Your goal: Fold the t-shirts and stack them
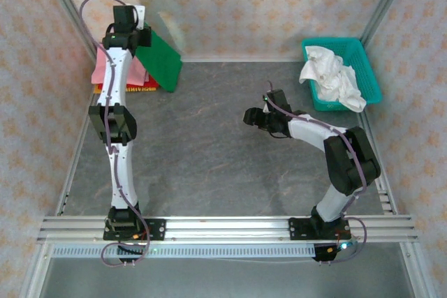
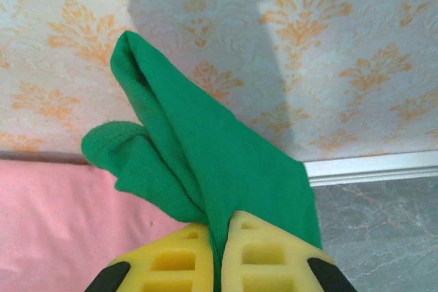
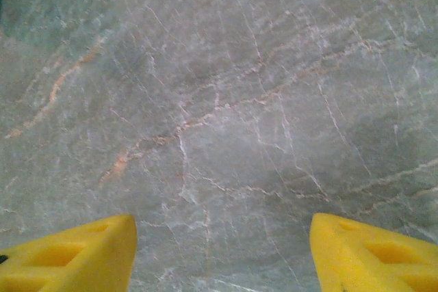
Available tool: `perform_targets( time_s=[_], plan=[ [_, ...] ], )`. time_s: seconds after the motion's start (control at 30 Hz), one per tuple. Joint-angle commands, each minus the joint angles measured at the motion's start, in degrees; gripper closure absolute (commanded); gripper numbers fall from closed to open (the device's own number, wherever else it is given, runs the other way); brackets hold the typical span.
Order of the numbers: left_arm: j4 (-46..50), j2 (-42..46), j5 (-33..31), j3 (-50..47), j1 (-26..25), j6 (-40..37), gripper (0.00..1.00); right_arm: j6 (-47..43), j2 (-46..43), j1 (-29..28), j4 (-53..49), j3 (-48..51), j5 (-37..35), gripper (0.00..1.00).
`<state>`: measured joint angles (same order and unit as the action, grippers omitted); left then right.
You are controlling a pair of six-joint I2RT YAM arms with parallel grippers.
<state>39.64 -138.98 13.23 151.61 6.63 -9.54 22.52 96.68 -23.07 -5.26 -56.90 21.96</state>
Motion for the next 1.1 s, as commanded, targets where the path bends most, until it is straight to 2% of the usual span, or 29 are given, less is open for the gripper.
perform_targets(
  time_s=[0.0,0.17,0.5,0.73,0.77,0.8,0.87,1.0,1.07],
  plan=[
    [-4.4,-0.7,7.1,3.1,2.0,-0.8,1.00,0.6,-1.7,0.0,-1.8,1.6,-2.2,0.32],
    [-5.0,-1.6,8.3,6.4,5.4,0.9,1.00,0.6,-2.8,0.0,-3.6,1.9,-4.0,0.32],
    [-8.7,-2.9,17.4,8.0,12.7,3.4,1.00,1.9,-2.9,-0.1,-4.9,1.5,-5.1,0.32],
    [-10.1,-7.6,11.9,9.2,16.9,-0.2,1.00,1.4,-4.4,-0.4,-7.1,0.3,-6.0,0.32],
    [-10.6,-8.3,10.6,9.1,17.2,-0.6,0.85,1.4,-4.5,-0.4,-7.2,0.0,-6.0,0.32],
    [-10.8,-9.1,9.0,9.1,17.4,-1.5,0.55,1.4,-4.8,-0.4,-7.1,-0.1,-5.9,0.32],
    [-10.9,-9.9,4.1,9.2,17.4,-3.4,0.02,1.8,-5.5,-0.5,-6.1,-0.2,-5.2,0.31],
    [-8.2,-7.6,-8.1,9.1,17.4,-2.0,0.00,1.3,-7.1,-0.8,-5.1,-0.1,-5.5,0.31],
    [-5.6,-4.5,-9.9,8.7,17.4,0.4,0.00,-0.2,-7.7,-0.9,-6.0,-0.6,-8.1,0.30]
  ],
)
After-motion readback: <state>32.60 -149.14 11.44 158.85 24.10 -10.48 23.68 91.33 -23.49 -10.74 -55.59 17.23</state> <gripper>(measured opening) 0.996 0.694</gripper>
